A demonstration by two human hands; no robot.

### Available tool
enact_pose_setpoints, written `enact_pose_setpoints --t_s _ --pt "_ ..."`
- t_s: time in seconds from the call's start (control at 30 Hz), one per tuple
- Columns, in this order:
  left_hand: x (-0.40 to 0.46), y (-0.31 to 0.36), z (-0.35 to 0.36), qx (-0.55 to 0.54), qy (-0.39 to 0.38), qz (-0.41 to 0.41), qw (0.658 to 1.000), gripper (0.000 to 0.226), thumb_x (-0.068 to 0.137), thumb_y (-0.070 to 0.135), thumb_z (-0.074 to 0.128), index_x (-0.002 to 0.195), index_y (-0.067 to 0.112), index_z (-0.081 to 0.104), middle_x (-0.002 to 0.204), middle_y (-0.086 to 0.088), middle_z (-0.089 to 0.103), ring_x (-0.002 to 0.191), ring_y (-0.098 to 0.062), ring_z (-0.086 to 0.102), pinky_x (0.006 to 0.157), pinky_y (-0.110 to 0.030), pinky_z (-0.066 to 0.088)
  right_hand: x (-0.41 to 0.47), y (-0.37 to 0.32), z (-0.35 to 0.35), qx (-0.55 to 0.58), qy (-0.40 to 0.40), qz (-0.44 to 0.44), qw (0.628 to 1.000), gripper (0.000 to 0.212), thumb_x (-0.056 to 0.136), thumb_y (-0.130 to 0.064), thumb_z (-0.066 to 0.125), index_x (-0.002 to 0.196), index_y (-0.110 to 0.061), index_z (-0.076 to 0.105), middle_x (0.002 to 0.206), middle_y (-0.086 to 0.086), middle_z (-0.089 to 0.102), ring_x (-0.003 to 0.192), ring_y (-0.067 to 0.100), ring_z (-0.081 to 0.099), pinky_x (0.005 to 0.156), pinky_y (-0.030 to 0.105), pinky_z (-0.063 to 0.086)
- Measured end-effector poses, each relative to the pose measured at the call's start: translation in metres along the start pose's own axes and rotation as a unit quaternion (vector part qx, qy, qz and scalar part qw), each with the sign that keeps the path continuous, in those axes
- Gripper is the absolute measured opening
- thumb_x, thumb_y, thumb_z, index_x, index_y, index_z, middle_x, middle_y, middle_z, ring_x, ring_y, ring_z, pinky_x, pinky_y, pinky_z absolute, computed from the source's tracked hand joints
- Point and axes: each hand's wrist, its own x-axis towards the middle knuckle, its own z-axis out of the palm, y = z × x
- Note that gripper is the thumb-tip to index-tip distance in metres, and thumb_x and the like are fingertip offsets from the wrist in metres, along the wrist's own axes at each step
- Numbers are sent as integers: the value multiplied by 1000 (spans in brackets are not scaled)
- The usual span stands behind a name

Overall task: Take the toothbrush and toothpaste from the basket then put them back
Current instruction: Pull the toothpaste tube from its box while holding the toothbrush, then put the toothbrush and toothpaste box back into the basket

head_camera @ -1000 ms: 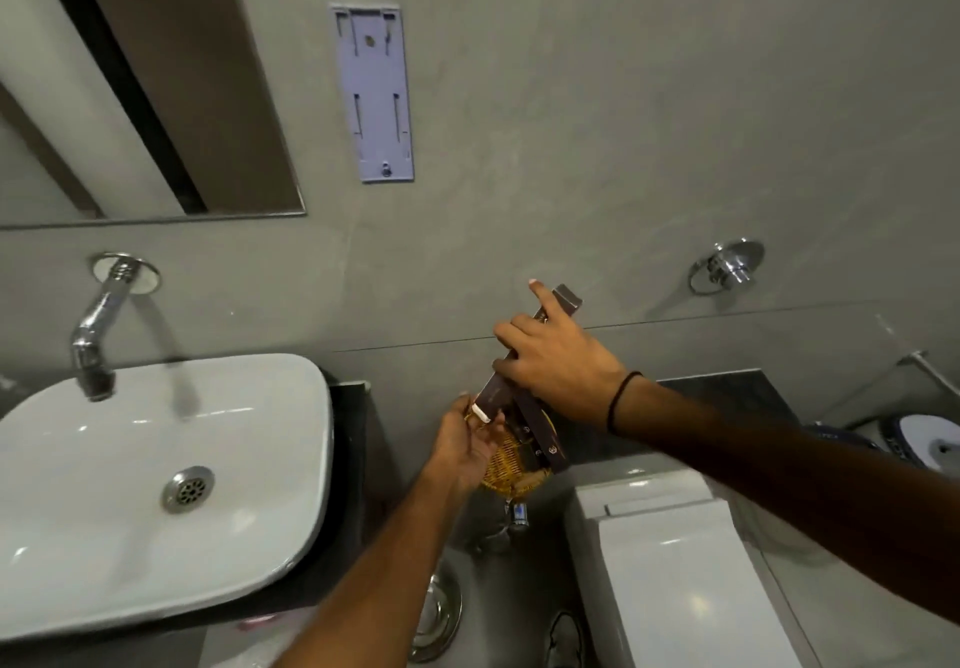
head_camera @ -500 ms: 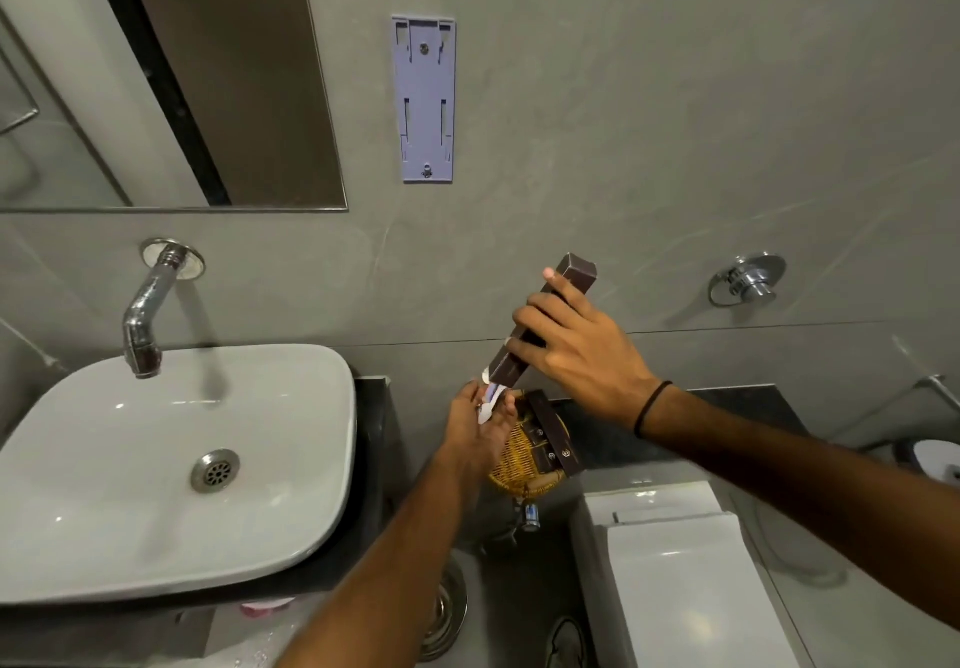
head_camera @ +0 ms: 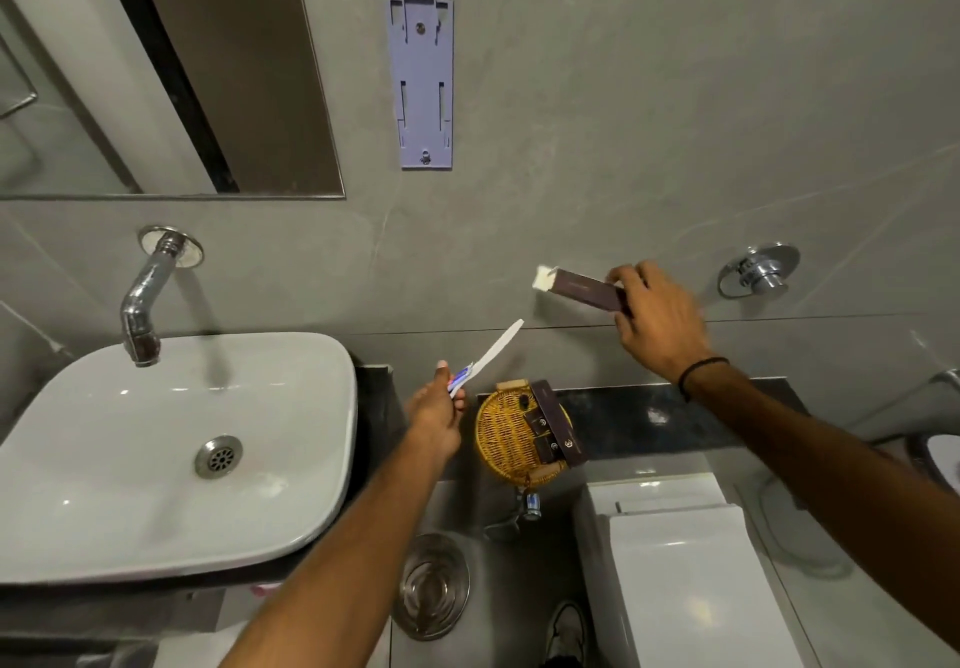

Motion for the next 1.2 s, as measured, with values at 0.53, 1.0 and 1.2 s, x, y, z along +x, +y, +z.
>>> enact_pose_setpoints --t_s 0.53,1.0,1.2 --pt "11 10 -54 73 55 83 992 37 89 38 70 67 12 56 53 -2 57 36 -7 47 37 -19 39 -115 -142 167 322 -318 93 887 46 74 -22 82 115 -14 62 109 7 71 101 24 65 90 36 54" --pt "22 -22 -52 130 63 85 986 36 83 36 77 65 12 57 55 -5 64 39 -6 52 38 -18 43 -49 -100 151 618 -313 261 672 11 87 -19 72 96 -23 67 98 3 70 98 24 68 83 35 58" --pt "42 -52 -24 139 65 51 987 36 83 35 78 63 13 59 47 -2 61 32 -4 48 33 -17 40 -39 -77 170 643 -266 371 614 7 89 -13 71 91 -7 71 91 13 72 77 20 71 63 28 61"
